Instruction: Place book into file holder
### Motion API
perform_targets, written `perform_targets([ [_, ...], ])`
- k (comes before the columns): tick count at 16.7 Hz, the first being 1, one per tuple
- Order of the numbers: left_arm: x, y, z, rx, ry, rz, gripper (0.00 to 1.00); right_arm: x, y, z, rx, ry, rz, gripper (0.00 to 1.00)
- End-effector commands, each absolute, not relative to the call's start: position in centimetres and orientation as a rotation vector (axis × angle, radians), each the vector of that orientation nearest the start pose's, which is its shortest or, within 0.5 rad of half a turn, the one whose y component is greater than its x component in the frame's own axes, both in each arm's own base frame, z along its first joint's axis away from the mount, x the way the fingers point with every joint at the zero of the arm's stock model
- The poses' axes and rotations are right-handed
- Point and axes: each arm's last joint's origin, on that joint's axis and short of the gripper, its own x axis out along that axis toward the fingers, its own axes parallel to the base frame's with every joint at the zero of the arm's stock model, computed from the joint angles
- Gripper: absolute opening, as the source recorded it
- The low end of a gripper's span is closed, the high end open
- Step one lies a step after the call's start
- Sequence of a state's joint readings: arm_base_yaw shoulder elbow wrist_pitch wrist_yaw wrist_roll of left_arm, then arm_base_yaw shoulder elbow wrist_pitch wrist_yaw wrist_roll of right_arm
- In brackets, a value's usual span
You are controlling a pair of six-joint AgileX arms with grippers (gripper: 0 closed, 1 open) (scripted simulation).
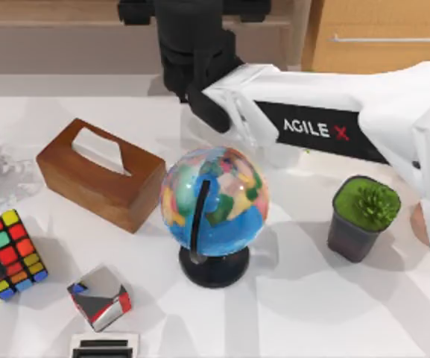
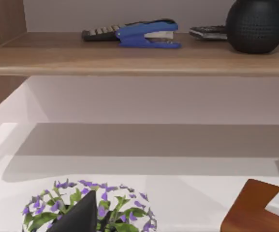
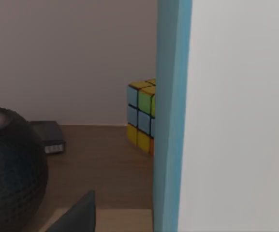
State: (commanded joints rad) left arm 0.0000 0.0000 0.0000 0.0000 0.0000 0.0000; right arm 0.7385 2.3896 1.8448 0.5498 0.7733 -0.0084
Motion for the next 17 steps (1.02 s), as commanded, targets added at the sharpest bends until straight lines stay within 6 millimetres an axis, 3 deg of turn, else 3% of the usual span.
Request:
perform_targets([
  [12, 10.6, -0.1, 16.0, 0.000, 0.000, 0.000, 1.00, 43.6, 35.9, 20.5, -0.013, -0.011, -0.007, 1.00],
  [17, 10.6, -0.1, 16.0, 0.000, 0.000, 0.000, 1.00, 43.6, 35.9, 20.5, -0.013, -0.011, -0.007, 0.62],
])
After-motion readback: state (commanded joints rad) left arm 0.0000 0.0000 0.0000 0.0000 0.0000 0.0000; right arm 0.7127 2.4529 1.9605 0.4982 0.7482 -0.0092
